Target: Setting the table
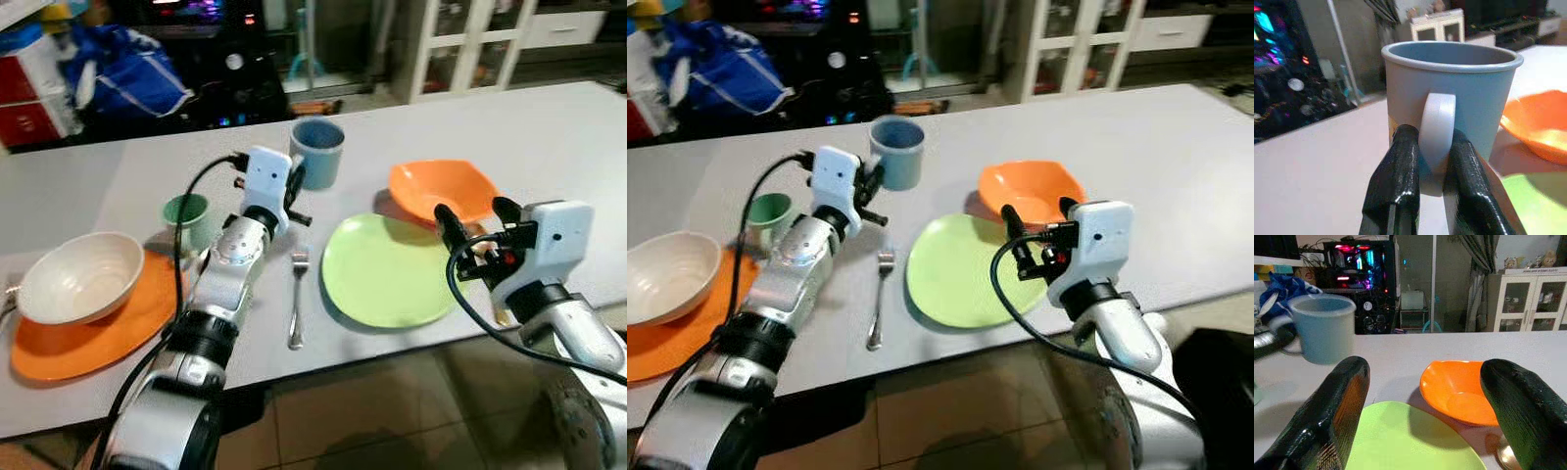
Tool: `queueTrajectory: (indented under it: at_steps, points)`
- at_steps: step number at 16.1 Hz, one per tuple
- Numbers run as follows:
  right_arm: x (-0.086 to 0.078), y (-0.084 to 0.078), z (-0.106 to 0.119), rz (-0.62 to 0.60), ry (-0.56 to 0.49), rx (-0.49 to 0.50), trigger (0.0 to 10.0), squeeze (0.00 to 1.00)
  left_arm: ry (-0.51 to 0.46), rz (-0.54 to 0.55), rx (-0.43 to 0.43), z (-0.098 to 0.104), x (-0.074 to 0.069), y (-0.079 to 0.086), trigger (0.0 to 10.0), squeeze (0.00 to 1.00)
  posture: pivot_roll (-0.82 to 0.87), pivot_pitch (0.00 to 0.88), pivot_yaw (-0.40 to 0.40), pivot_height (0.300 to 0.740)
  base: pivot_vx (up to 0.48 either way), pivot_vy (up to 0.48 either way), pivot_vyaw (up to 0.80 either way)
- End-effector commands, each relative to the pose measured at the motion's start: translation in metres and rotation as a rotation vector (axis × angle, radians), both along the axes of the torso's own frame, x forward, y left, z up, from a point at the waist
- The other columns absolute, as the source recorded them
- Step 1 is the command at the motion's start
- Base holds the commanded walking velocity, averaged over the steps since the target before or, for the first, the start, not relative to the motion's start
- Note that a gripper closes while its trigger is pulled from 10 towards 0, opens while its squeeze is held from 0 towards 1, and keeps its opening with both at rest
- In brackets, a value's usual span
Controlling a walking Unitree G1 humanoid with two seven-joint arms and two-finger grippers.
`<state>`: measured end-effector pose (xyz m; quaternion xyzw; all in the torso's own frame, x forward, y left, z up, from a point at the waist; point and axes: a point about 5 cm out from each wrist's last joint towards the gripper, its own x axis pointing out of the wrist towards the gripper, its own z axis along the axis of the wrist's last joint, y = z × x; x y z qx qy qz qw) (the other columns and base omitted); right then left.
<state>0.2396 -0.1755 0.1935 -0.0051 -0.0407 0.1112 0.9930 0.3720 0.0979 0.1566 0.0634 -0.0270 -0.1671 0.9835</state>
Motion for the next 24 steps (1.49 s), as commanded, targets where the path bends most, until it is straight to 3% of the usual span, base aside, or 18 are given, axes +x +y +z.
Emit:
queueTrajectory:
  at_steps: [1, 4, 6, 8, 10, 14, 15, 24]
  points:
    - [-0.005, 0.004, 0.001, 0.041, 0.015, -0.002, 10.0, 0.0, -0.019, -0.024, -0.01, 0.003, 0.005, -0.004, 10.0, 0.0, -0.23, 0.0, 0.075, 0.74, 0.0, 0.0, 0.0]
    - [-0.014, 0.005, 0.004, 0.051, 0.024, -0.02, 10.0, 0.0, -0.006, -0.058, -0.044, -0.005, 0.007, -0.015, 10.0, 0.0, -0.29, 0.0, 0.088, 0.74, 0.0, 0.0, 0.0]
    - [-0.024, 0.007, 0.006, 0.07, 0.037, -0.037, 10.0, 0.0, -0.008, -0.015, 0.004, -0.008, 0.01, -0.016, 10.0, 0.0, -0.33, 0.021, 0.094, 0.74, 0.0, 0.0, 0.0]
    - [-0.03, 0.01, 0.007, 0.093, 0.048, -0.048, 10.0, 0.0, -0.015, 0.03, 0.023, -0.007, 0.013, -0.012, 10.0, 0.0, -0.35, 0.031, 0.094, 0.74, 0.0, 0.0, 0.0]
    - [-0.042, 0.015, 0.01, 0.138, 0.072, -0.052, 10.0, 0.0, -0.06, 0.153, 0.046, 0.0, 0.019, 0.004, 10.0, 0.0, -0.37, 0.075, 0.077, 0.74, 0.0, 0.0, 0.0]
    - [-0.046, 0.021, 0.011, 0.176, 0.097, -0.058, 10.0, 0.0, -0.034, 0.187, 0.07, -0.004, 0.021, 0.014, 10.0, 0.0, -0.36, 0.11, 0.054, 0.74, 0.0, 0.0, 0.0]
    - [-0.046, 0.024, 0.012, 0.191, 0.102, -0.058, 10.0, 0.0, 0.008, 0.177, 0.036, -0.007, 0.021, 0.016, 10.0, 0.0, -0.37, 0.129, 0.047, 0.74, 0.0, 0.0, 0.0]
    - [-0.049, 0.026, 0.015, 0.226, 0.15, -0.086, 10.0, 0.0, 0.073, 0.157, 0.063, -0.015, 0.02, 0.013, 10.0, 0.0, -0.38, 0.15, 0.046, 0.74, 0.0, 0.0, 0.0]
